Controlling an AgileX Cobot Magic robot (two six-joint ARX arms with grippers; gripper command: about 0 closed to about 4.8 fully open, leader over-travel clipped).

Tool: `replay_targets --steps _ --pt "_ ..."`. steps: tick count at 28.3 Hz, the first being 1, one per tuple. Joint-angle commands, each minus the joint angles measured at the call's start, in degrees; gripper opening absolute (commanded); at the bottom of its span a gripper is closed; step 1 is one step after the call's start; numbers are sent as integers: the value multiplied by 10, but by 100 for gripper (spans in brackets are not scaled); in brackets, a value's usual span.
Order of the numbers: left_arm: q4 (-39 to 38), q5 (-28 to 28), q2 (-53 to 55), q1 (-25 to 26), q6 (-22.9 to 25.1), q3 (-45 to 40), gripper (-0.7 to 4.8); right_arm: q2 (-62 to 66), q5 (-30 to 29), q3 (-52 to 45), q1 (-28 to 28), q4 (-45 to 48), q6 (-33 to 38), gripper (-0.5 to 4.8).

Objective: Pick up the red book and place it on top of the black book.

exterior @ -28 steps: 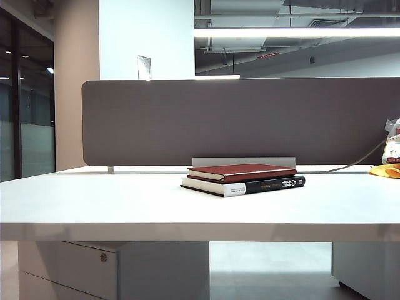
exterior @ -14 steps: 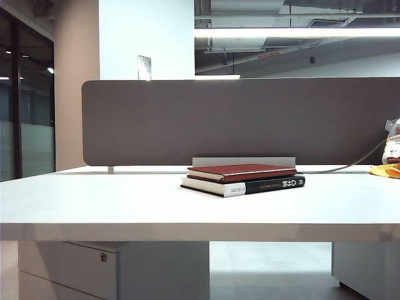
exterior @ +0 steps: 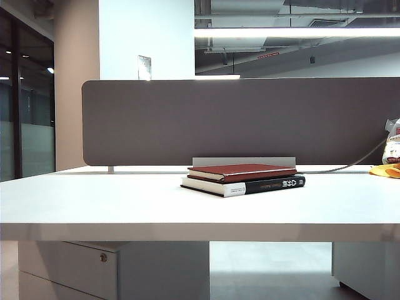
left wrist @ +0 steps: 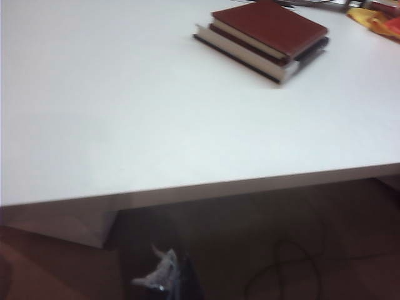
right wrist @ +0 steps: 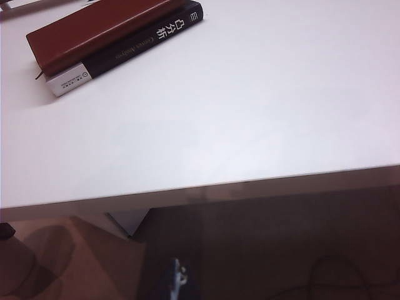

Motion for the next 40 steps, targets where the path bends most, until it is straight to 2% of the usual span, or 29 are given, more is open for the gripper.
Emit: replay_targets --steps 1,15,19,22,26,40 --pt "-4 -3 0 0 1 -3 -2 0 4 -1 0 5 -2 -5" --pt "-4 -3 -1 0 1 -3 -2 -13 4 -1 0 5 -2 -5" --pt "-4 -3 -5 3 1 -3 -2 -40 2 2 -27 10 -2 -5" --pt "-3 1 -21 44 1 -3 -2 -40 2 2 -73 12 -2 -5" --pt "-3 -1 -21 81 1 -3 -2 -40 2 2 -101 12 -2 -5" --pt "-2 -2 -21 81 11 -3 -2 -40 2 2 -100 12 -2 -5"
